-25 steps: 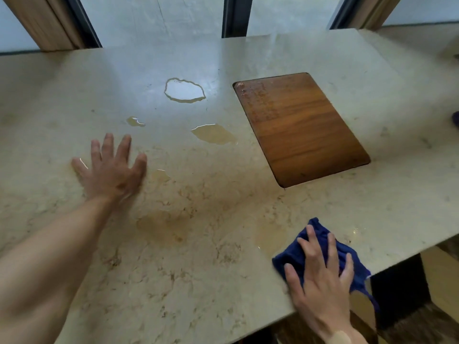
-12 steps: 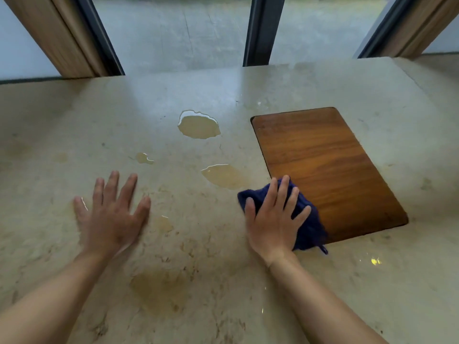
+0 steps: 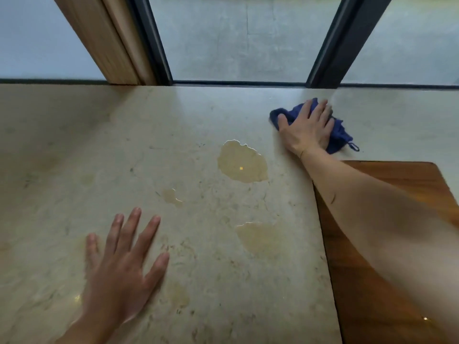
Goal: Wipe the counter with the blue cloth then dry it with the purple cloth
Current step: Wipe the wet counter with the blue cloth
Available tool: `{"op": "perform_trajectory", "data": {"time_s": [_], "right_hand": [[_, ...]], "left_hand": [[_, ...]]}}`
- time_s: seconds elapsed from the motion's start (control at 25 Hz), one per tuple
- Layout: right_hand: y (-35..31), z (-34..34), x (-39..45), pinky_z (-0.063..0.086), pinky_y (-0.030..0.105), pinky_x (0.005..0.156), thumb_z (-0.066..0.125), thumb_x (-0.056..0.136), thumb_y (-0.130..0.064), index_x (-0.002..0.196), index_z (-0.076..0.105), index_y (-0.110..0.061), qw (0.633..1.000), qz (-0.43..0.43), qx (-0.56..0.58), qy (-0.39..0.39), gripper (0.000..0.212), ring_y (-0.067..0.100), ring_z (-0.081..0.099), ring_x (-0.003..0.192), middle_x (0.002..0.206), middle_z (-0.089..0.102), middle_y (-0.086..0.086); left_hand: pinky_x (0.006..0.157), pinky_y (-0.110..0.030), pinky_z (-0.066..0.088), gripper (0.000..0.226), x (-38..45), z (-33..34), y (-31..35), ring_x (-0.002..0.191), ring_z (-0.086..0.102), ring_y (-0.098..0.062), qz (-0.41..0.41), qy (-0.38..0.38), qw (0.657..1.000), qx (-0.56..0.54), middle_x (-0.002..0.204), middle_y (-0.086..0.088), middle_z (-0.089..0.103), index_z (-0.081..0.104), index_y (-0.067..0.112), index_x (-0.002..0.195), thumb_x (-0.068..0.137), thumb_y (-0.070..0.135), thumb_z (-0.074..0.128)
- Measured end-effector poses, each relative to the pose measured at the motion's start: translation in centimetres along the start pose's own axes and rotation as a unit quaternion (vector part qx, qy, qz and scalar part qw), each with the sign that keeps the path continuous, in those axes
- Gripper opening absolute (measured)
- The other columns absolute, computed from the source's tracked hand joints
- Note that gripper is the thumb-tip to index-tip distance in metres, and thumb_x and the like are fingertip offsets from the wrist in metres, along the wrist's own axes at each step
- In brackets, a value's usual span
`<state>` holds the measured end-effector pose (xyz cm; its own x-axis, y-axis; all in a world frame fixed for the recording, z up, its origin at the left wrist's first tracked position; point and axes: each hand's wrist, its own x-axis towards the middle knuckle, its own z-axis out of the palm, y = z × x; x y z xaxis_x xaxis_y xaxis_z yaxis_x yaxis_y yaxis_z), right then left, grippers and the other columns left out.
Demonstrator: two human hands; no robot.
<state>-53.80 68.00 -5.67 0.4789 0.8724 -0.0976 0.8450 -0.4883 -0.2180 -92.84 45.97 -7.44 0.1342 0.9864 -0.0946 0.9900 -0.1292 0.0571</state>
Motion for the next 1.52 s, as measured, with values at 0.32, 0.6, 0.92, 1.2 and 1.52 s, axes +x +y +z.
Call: {"op": "perform_trajectory", "data": {"time_s": [0.32,0.6,0.92,1.2,1.52], "right_hand": [[-4.0,-0.8,7.4,0.014,0.054,0.120,0.023,0.091,-0.068,0.158,0.022,-0.021,0.977,-0.205,-0.055,-0.030,0.081,0.037,0.017,0.148,0.161,0.024,0.017],[0.0,-0.6,-0.2,-0.006,0.075,0.112,0.018,0.094,-0.072,0.153,0.012,-0.053,0.938,-0.324,-0.094,-0.080,0.062,0.039,-0.011,0.152,0.168,-0.002,-0.015],[5.8,0.3,-16.8,-0.007,0.068,0.116,0.021,0.095,-0.070,0.152,0.012,-0.057,0.937,-0.332,-0.067,-0.083,0.059,0.033,-0.011,0.153,0.167,-0.005,-0.019],[12.2,1.5,-36.9,0.005,0.066,0.117,0.024,0.094,-0.069,0.152,0.022,-0.053,0.963,-0.261,-0.062,-0.037,0.061,0.031,-0.003,0.154,0.168,0.003,-0.017],[15.3,2.7,-53.9,0.005,0.064,0.118,0.025,0.093,-0.070,0.154,0.021,-0.051,0.996,-0.063,-0.058,-0.007,0.064,0.031,0.003,0.154,0.168,0.002,-0.016]], "left_hand": [[0.112,-0.071,0.016,0.068,0.0,-0.4,0.1,0.151,0.015,-0.027,0.007,0.002,1.000,0.011,0.165,0.000,0.019,0.021,0.039,0.154,0.091,0.065,0.026],[0.115,-0.066,0.005,0.070,0.0,-0.4,0.2,0.153,0.004,-0.021,-0.013,-0.015,1.000,-0.008,0.167,0.005,0.007,0.013,0.045,0.155,0.090,0.069,0.020],[0.116,-0.065,0.002,0.072,0.2,-0.4,0.2,0.153,0.001,-0.022,-0.006,-0.012,1.000,-0.020,0.167,0.004,0.003,0.008,0.046,0.155,0.088,0.074,0.009],[0.114,-0.069,0.002,0.071,0.3,-0.3,0.1,0.153,0.005,-0.026,0.014,0.011,0.998,-0.057,0.166,0.002,0.009,0.016,0.044,0.153,0.089,0.072,0.018],[0.112,-0.071,-0.002,0.072,-0.2,-0.4,-0.1,0.153,0.001,-0.029,0.036,-0.001,0.998,-0.055,0.167,0.000,0.006,0.013,0.041,0.154,0.089,0.071,0.013]]}}
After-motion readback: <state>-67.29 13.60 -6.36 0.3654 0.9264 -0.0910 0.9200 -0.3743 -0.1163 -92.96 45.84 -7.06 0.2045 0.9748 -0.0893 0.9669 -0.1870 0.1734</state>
